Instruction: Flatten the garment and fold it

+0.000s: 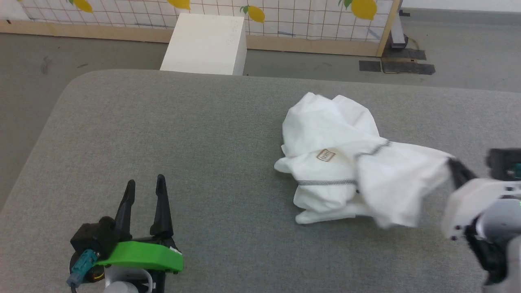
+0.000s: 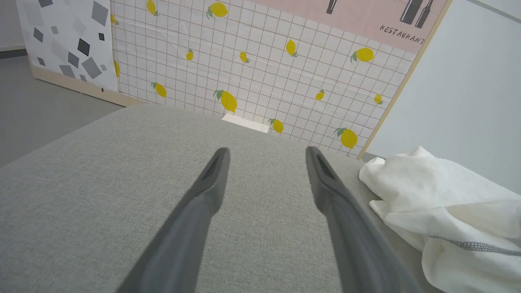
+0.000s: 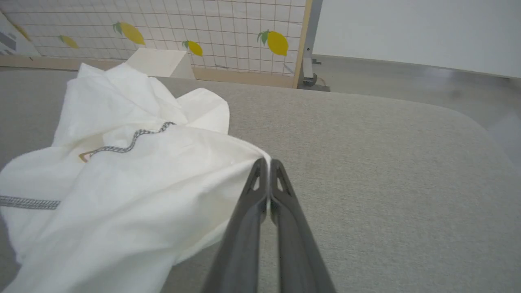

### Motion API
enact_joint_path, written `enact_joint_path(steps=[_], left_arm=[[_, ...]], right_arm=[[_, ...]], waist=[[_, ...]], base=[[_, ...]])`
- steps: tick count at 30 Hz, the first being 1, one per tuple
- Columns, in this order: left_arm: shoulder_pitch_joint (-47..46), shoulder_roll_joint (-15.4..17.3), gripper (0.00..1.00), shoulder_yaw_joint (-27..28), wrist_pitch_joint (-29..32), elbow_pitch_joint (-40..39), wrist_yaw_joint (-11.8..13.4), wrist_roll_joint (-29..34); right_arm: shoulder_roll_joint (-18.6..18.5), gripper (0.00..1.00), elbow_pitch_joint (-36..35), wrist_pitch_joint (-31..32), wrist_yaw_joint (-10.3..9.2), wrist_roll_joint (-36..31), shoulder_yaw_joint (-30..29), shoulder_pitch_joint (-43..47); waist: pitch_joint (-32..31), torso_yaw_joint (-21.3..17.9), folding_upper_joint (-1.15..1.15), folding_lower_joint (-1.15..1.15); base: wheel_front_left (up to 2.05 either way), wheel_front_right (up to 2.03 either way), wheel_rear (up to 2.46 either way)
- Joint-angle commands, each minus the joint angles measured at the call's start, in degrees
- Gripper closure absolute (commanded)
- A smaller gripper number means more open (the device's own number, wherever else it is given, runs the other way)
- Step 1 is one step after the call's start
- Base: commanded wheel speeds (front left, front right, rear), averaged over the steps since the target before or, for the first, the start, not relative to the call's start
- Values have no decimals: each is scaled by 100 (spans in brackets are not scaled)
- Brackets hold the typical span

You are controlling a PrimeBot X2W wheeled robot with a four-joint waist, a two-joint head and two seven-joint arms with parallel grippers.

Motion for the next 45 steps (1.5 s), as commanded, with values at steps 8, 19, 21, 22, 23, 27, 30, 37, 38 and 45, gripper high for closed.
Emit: enact_joint_path(steps=[8,19,21,22,23,27,30,37,38,45], left_arm=[[-76,-57,0,-19,-25,122,-84,-38],[-255,-81,0,-147,129,273,-173,-442],[-459,-84,0,-297,331,247,-241,-554],[-593,-86,0,-431,499,234,-280,-606],[-704,-88,0,-568,674,227,-309,-645],[-1207,-96,0,-1327,1847,369,-379,-926],[-1525,-100,0,-1975,3009,636,-294,-1206],[-2107,-93,0,-2631,4186,1272,39,-857],[-2157,-94,0,-2672,4203,1346,53,-828],[-2415,-98,81,-2845,3937,1970,36,-752]], right_arm=[[152,100,509,133,-9,-466,-1866,372],[187,0,753,-1260,-9,322,-1930,25],[187,0,674,-1604,-9,404,-1882,-37],[187,0,650,-1726,-9,426,-1856,-46],[187,0,636,-1792,-9,441,-1824,-46],[188,0,643,-1878,-9,478,-1627,-21],[188,0,676,-1903,-9,490,-1516,-2],[188,0,719,-1974,-9,556,-1390,-20],[188,0,715,-1978,-9,557,-1397,-14],[188,0,763,-2076,-9,618,-1356,-30]], waist=[[48,-27,0,0],[148,-217,0,0],[171,-257,0,0],[176,-274,0,0],[183,-293,0,0],[236,-387,0,0],[296,-491,0,0],[546,-772,0,0],[580,-797,0,0],[756,-958,0,0]], base=[[0,0,0],[0,0,0],[0,0,0],[0,0,0],[0,0,0],[0,0,0],[0,0,0],[0,0,0],[0,0,0],[0,0,0]])
